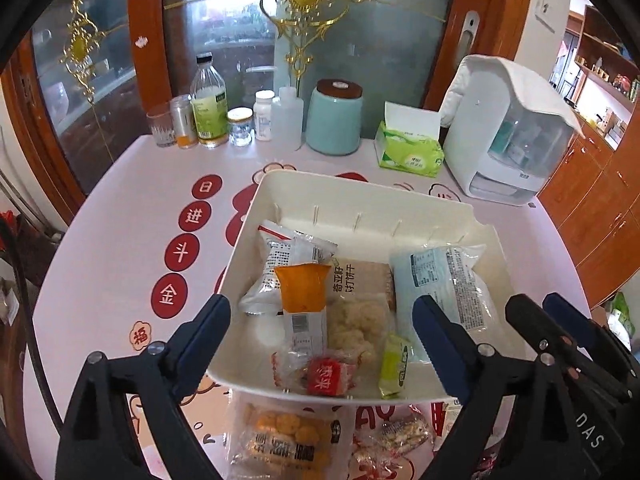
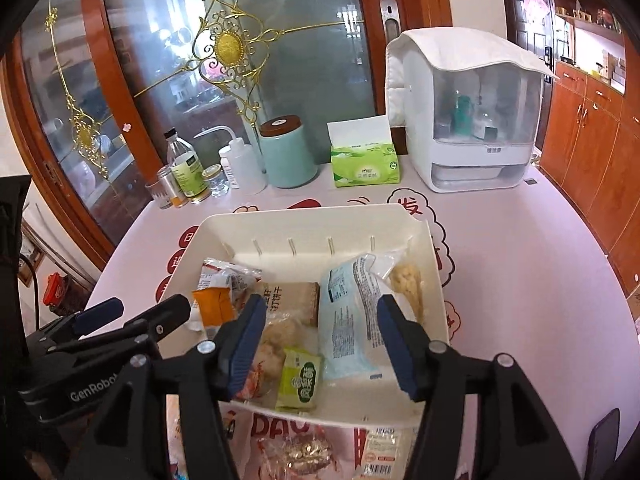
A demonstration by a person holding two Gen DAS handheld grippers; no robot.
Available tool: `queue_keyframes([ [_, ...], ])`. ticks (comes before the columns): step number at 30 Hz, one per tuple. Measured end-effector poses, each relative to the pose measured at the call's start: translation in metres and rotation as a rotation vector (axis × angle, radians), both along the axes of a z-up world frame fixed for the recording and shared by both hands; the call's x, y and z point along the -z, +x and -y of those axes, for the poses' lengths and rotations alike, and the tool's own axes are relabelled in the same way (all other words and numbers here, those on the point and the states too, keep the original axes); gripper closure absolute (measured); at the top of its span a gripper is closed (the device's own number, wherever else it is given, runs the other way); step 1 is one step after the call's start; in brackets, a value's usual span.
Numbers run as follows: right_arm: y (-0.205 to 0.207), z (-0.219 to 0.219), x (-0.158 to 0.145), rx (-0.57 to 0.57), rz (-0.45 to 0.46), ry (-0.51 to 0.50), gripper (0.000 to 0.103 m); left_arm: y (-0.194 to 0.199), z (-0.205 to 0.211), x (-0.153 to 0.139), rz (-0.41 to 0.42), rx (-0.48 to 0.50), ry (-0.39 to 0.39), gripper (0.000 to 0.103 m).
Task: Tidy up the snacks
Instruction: 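Move both tools back toward the remaining snacks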
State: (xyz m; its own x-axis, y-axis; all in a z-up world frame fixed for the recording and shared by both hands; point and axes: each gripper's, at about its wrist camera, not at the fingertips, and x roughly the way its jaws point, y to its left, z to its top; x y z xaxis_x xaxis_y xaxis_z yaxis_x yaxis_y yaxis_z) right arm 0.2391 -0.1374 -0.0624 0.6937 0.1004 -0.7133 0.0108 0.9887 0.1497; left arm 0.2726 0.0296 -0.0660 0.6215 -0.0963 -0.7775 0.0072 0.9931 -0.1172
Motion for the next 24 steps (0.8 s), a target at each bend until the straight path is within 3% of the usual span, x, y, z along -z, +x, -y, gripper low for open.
queue_keyframes([
  [13,-0.066,0.019,-0.027,-0.048,0.035,0.033,0.044,-0.072,0.016,-0.054,0.114,0.017,-0.03,0.011],
  [24,-0.133,0.065,-0.039,-0.054,0.038,0.013,0.045,-0.138,0.044,-0.069,0.146,0.051,-0.037,0.011],
])
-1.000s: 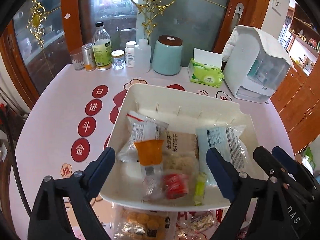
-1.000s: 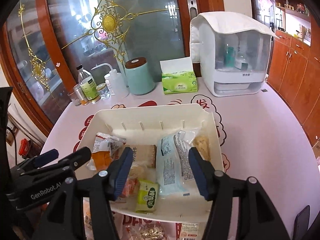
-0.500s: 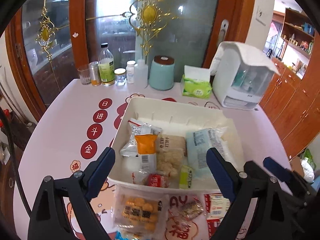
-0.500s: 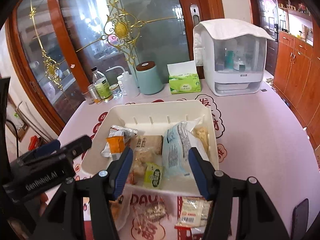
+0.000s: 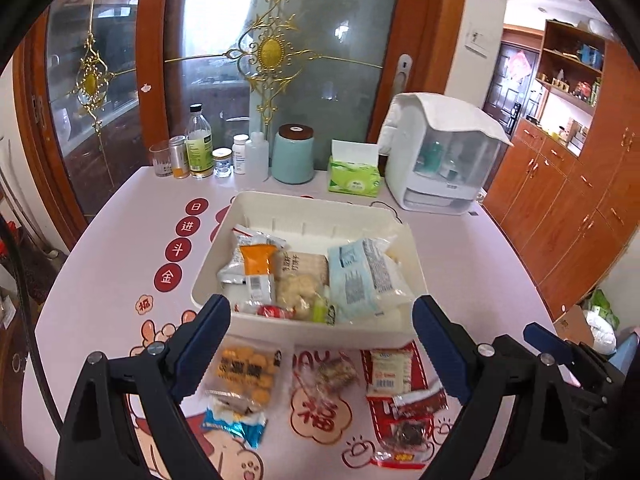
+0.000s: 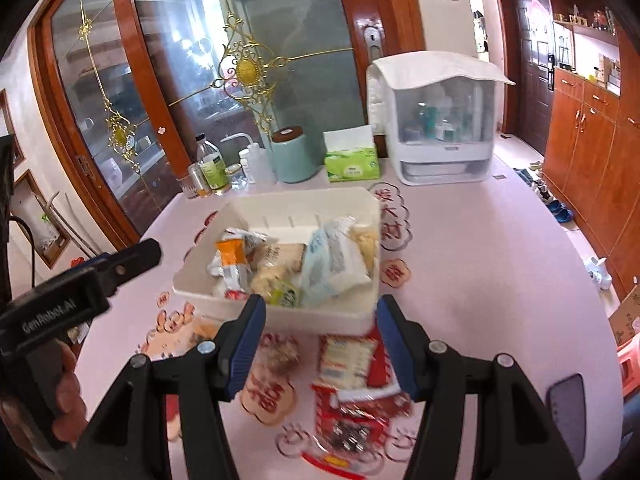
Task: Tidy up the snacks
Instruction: 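Move both tools back toward the remaining snacks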
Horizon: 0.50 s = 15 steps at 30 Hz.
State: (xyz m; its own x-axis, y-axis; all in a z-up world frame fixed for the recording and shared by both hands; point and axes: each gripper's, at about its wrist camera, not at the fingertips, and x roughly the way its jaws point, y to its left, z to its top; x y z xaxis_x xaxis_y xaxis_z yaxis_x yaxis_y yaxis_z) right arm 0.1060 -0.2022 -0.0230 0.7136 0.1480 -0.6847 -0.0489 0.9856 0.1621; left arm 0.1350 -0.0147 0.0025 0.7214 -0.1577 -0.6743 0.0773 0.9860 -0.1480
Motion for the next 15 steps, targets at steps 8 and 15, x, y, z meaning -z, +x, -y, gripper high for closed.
queue_keyframes([
  [8,-0.035,0.05,0.022,0.061,-0.066,-0.057,0.045,-0.029,0.025,0.028,-0.053,0.054,0.005,0.011],
  [15,-0.046,0.086,0.056,0.124,-0.155,-0.008,0.045,-0.042,0.057,0.075,-0.152,0.133,0.02,0.011],
])
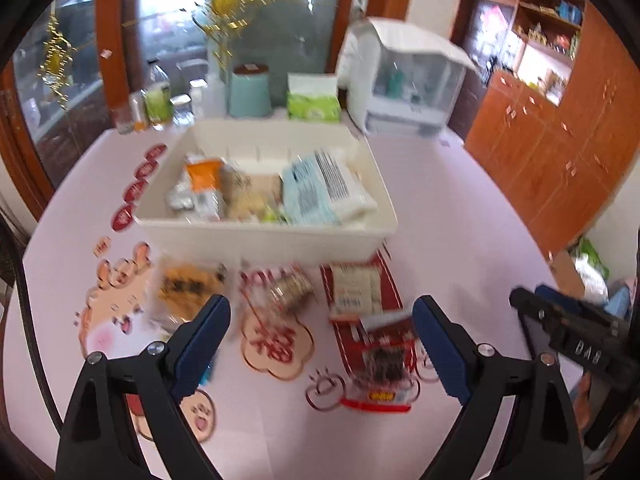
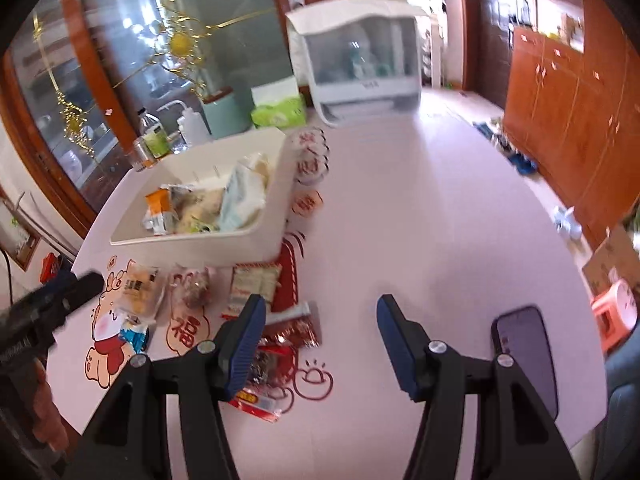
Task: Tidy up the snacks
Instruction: 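Move both tools back toward the remaining snacks, then grasp the red chocolate pack with the left gripper while the right grasps the brown wrapper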
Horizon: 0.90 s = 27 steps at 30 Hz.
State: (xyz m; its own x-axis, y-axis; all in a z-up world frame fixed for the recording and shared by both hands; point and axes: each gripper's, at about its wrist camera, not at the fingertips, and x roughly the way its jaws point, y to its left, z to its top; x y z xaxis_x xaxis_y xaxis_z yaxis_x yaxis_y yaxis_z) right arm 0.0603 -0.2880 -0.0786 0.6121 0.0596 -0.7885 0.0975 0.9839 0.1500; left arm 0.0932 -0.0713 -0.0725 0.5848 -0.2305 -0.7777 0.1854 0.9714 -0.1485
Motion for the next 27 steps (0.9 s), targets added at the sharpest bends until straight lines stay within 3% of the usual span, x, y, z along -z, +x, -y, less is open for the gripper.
queue_keyframes([
  [10,0.005,0.008,0.058,-0.012,-0.117,0.024,0.045,-0.004,0.058,0.092,-0.152,0.071,0.03,0.011],
  [19,0.002,0.016,0.079,-0.009,-0.158,0.04,0.045,-0.001,0.087,0.141,-0.204,0.052,0.048,0.011],
  [22,0.003,0.018,0.082,-0.011,-0.163,0.046,0.045,0.001,0.091,0.147,-0.205,0.045,0.056,0.023],
  [24,0.004,0.018,0.083,-0.012,-0.164,0.052,0.045,-0.002,0.093,0.146,-0.173,0.064,0.078,0.043],
  [27,0.007,0.015,0.086,-0.025,-0.167,0.065,0.045,0.0,0.089,0.145,-0.166,0.07,0.065,0.049],
])
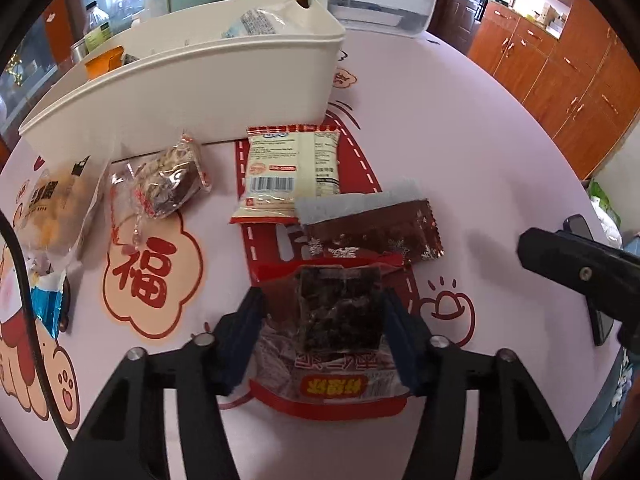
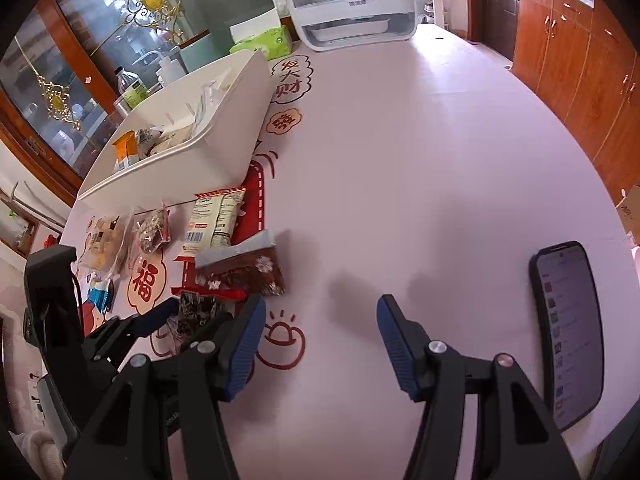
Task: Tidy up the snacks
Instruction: 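Grasp the red chocolate pack with the left gripper while the right grasps the brown wrapper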
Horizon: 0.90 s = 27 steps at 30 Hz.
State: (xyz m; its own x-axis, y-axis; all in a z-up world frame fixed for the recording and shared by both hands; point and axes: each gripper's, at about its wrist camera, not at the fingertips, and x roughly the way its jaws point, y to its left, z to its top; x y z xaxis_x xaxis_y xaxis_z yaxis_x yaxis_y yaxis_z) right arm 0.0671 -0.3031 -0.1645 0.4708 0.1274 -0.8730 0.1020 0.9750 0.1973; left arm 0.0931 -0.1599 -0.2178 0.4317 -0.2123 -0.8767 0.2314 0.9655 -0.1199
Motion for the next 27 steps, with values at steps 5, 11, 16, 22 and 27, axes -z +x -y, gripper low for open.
queue_keyframes([
  [5,0.012,-0.015,0.007,-0.048,-0.007,0.011,0.045,-0.001,-0.024,-0.004,-0.003,-0.032,0.0,0.052],
  [11,0.032,-0.04,0.021,-0.134,-0.021,0.01,0.045,0.003,-0.054,-0.014,-0.003,-0.085,-0.019,0.052],
  [16,0.049,-0.05,0.036,-0.154,-0.046,0.013,0.045,0.006,-0.075,-0.024,0.007,-0.116,-0.037,0.052],
  [22,0.063,-0.062,0.044,-0.147,-0.056,0.0,0.044,0.014,-0.09,-0.036,0.027,-0.129,-0.051,0.052],
  [27,0.066,-0.077,0.046,-0.175,-0.043,-0.076,0.042,0.018,-0.096,-0.041,0.031,-0.13,-0.059,0.052],
])
